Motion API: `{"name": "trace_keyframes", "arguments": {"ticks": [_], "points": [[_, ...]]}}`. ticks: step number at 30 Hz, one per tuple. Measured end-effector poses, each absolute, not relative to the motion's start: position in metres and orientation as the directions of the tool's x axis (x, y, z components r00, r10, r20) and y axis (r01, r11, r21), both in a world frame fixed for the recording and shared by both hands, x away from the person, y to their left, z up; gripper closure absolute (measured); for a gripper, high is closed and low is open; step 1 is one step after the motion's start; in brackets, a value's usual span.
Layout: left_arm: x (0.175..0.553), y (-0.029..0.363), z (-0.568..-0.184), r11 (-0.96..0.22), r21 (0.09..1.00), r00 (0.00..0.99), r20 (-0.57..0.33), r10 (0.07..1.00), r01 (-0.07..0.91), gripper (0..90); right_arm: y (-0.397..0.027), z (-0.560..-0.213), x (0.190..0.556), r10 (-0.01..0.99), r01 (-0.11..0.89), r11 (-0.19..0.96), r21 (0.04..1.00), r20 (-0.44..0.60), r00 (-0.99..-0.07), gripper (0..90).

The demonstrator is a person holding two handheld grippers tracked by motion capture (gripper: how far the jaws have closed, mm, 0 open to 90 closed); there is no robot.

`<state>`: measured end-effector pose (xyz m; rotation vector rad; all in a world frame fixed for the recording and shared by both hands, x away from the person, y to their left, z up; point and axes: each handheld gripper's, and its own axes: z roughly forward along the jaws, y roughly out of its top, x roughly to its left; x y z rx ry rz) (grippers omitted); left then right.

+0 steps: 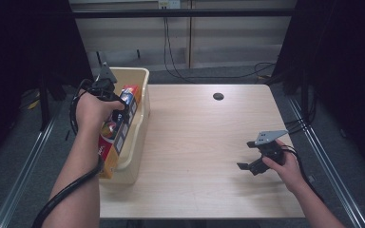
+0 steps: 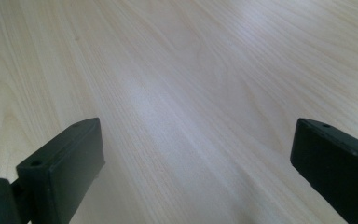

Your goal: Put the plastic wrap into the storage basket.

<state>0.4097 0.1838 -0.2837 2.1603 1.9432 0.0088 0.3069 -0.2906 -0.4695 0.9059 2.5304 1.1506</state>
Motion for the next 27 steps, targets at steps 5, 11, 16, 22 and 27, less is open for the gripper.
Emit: {"name": "trace_keyframes", "arguments": {"ticks": [5,11,16,22,27], "points": [[0.409,0.183,-0.287,-0.088,0.171,0.115,-0.154,0.981,0.981,40.3,-0.291,-0.469,0.307,0.615,0.445,0.504,0.740,0.054,-0.787,2.1],[0.409,0.184,-0.294,-0.089,0.158,0.114,-0.155,0.981,0.983,40.3,-0.291,-0.469,0.307,0.613,0.443,0.505,0.741,0.054,-0.788,2.2],[0.409,0.186,-0.298,-0.086,0.152,0.110,-0.159,0.981,0.985,40.3,-0.290,-0.470,0.307,0.615,0.444,0.506,0.740,0.051,-0.787,2.2],[0.408,0.187,-0.305,-0.085,0.144,0.109,-0.162,0.981,0.986,40.3,-0.290,-0.470,0.306,0.612,0.447,0.508,0.736,0.056,-0.788,2.2],[0.409,0.188,-0.310,-0.082,0.136,0.105,-0.174,0.979,0.987,40.3,-0.290,-0.470,0.306,0.615,0.447,0.507,0.738,0.053,-0.786,2.2]]}}
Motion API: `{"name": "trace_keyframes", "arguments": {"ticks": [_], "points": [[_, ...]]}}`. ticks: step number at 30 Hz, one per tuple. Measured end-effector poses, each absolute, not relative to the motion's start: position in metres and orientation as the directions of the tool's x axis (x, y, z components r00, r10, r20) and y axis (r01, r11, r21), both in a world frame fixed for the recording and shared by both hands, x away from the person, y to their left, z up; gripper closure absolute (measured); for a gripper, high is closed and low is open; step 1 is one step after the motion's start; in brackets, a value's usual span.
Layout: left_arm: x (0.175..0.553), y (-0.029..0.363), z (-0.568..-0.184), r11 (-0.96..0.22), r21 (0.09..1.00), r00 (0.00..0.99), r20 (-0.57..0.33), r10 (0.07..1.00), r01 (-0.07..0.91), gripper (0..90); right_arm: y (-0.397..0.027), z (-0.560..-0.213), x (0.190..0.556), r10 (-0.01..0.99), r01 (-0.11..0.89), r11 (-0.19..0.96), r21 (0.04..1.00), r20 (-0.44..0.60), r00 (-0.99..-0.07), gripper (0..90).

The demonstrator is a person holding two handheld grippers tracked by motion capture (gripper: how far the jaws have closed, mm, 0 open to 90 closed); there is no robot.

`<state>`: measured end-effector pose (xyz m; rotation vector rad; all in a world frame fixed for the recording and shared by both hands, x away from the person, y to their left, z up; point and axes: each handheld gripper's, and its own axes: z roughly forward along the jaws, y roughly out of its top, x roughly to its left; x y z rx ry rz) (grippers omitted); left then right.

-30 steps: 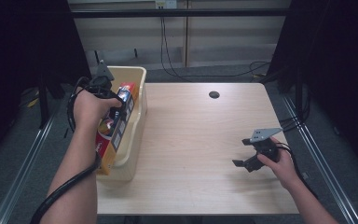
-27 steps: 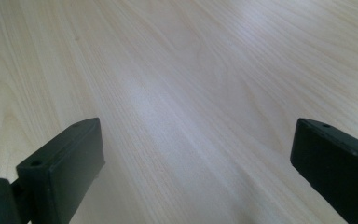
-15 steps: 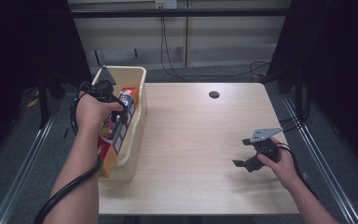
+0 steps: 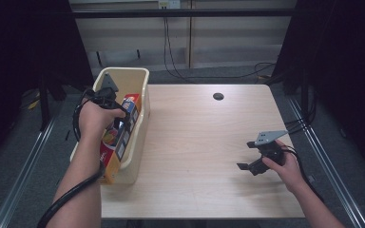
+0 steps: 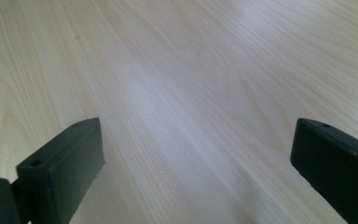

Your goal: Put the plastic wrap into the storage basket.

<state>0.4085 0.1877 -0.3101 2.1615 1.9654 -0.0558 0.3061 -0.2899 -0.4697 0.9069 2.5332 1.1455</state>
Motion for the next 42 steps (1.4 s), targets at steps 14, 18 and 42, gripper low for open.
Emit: {"name": "trace_keyframes", "arguments": {"ticks": [14,18,42], "points": [[0.411,0.186,-0.318,-0.082,0.121,0.102,-0.170,0.980,0.989,40.1,-0.290,-0.471,0.307,0.609,0.445,0.513,0.734,0.054,-0.791,2.2],[0.411,0.186,-0.321,-0.082,0.115,0.102,-0.177,0.979,0.990,40.1,-0.289,-0.471,0.306,0.610,0.444,0.514,0.734,0.051,-0.790,2.2],[0.416,0.187,-0.337,-0.068,0.082,0.083,-0.188,0.979,0.994,39.7,-0.288,-0.472,0.307,0.606,0.443,0.520,0.730,0.051,-0.794,2.2]]}}
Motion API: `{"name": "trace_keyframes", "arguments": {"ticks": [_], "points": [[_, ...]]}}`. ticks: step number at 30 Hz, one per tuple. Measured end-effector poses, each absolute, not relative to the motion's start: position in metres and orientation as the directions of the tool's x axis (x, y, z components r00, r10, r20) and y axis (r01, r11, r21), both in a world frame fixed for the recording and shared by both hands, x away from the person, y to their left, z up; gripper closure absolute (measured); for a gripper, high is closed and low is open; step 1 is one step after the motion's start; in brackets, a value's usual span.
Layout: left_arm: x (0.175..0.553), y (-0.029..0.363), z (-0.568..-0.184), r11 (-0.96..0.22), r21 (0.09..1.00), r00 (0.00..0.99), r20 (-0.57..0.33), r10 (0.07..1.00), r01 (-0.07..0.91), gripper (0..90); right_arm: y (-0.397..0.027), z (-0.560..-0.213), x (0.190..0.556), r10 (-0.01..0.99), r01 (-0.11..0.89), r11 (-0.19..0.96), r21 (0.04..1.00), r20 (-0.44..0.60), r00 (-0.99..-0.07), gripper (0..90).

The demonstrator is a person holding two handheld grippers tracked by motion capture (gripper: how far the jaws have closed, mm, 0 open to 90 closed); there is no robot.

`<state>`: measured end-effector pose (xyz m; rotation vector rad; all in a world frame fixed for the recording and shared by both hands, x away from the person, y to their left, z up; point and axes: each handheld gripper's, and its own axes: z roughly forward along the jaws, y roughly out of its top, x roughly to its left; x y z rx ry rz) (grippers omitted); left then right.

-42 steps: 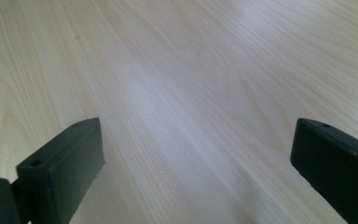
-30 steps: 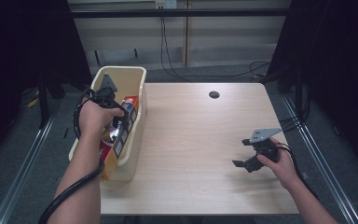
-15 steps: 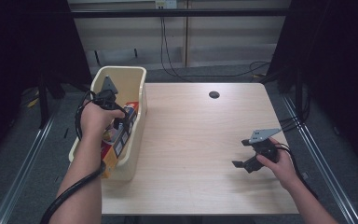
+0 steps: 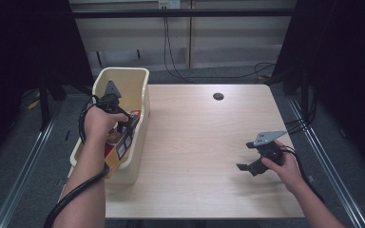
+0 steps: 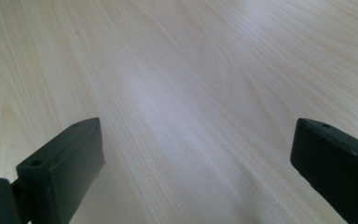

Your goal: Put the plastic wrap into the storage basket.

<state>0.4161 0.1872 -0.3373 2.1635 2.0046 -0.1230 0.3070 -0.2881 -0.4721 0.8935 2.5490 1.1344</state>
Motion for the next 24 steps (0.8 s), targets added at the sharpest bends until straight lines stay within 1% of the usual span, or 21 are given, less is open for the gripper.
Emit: {"name": "trace_keyframes", "arguments": {"ticks": [4,12,14,17,22,24], "points": [[0.4169,0.1878,-0.3388,-0.077,0.077,0.090,-0.178,0.980,0.994,39.7,-0.2879,-0.4724,0.3070,0.606,0.445,0.521,0.729,0.051,-0.794,2.2],[0.4175,0.1876,-0.3410,-0.050,0.084,0.064,-0.181,0.981,0.995,39.5,-0.2877,-0.4724,0.3070,0.605,0.444,0.521,0.729,0.052,-0.795,2.2],[0.4182,0.1890,-0.3413,-0.049,0.070,0.061,-0.193,0.979,0.996,39.5,-0.2878,-0.4724,0.3070,0.605,0.444,0.521,0.729,0.052,-0.795,2.2],[0.4185,0.1904,-0.3428,-0.050,0.071,0.063,-0.185,0.981,0.996,39.4,-0.2878,-0.4723,0.3070,0.605,0.444,0.521,0.729,0.052,-0.794,2.2],[0.4188,0.1901,-0.3394,-0.046,0.074,0.059,-0.193,0.979,0.996,38.8,-0.2877,-0.4725,0.3071,0.607,0.445,0.522,0.727,0.049,-0.793,2.2],[0.4190,0.1899,-0.3382,-0.027,0.083,0.044,-0.216,0.975,0.996,38.1,-0.2877,-0.4724,0.3070,0.606,0.442,0.522,0.729,0.047,-0.794,2.2]]}}
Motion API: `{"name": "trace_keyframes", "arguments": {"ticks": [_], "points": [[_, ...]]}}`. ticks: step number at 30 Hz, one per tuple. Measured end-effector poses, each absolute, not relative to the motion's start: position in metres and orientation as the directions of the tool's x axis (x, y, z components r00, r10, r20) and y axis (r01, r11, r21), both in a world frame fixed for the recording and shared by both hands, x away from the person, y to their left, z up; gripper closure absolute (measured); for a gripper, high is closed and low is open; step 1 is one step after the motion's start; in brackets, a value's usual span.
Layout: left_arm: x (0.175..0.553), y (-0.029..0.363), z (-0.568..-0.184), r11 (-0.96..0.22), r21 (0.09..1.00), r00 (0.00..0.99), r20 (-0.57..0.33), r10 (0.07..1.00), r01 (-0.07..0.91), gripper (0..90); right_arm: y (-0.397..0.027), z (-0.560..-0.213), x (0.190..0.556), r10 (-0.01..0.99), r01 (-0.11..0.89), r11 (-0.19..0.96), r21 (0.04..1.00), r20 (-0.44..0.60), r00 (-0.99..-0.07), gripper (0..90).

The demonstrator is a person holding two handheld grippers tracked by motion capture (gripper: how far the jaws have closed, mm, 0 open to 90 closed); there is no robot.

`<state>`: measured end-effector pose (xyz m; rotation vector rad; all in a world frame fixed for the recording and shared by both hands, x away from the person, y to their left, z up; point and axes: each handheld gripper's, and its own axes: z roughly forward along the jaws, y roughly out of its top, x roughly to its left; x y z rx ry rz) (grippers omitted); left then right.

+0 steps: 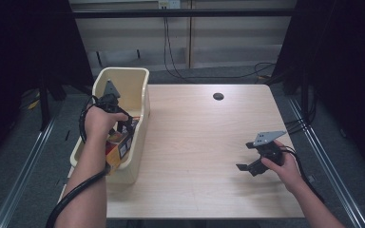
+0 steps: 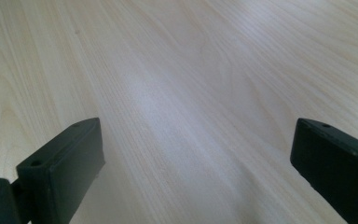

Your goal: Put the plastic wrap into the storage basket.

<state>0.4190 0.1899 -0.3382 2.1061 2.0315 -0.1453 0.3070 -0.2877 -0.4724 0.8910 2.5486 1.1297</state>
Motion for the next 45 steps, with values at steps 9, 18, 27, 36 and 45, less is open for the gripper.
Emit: {"name": "trace_keyframes", "arguments": {"ticks": [9,18,27,36,45], "points": [[0.420,0.187,-0.316,-0.029,0.144,0.062,-0.233,0.970,0.989,34.3,-0.288,-0.472,0.306,0.608,0.443,0.519,0.730,0.049,-0.792,2.3],[0.420,0.177,-0.300,-0.071,0.204,0.121,-0.245,0.962,0.976,30.8,-0.291,-0.471,0.303,0.611,0.441,0.517,0.733,0.044,-0.790,2.3],[0.419,0.158,-0.288,-0.132,0.261,0.204,-0.273,0.940,0.956,23.4,-0.290,-0.470,0.303,0.613,0.443,0.516,0.734,0.045,-0.789,2.3],[0.418,0.137,-0.285,-0.179,0.303,0.271,-0.296,0.916,0.936,21.1,-0.291,-0.469,0.303,0.611,0.438,0.516,0.736,0.041,-0.790,2.3],[0.415,0.111,-0.292,-0.234,0.318,0.334,-0.309,0.890,0.919,20.3,-0.291,-0.469,0.302,0.611,0.439,0.513,0.738,0.045,-0.790,2.3]]}}
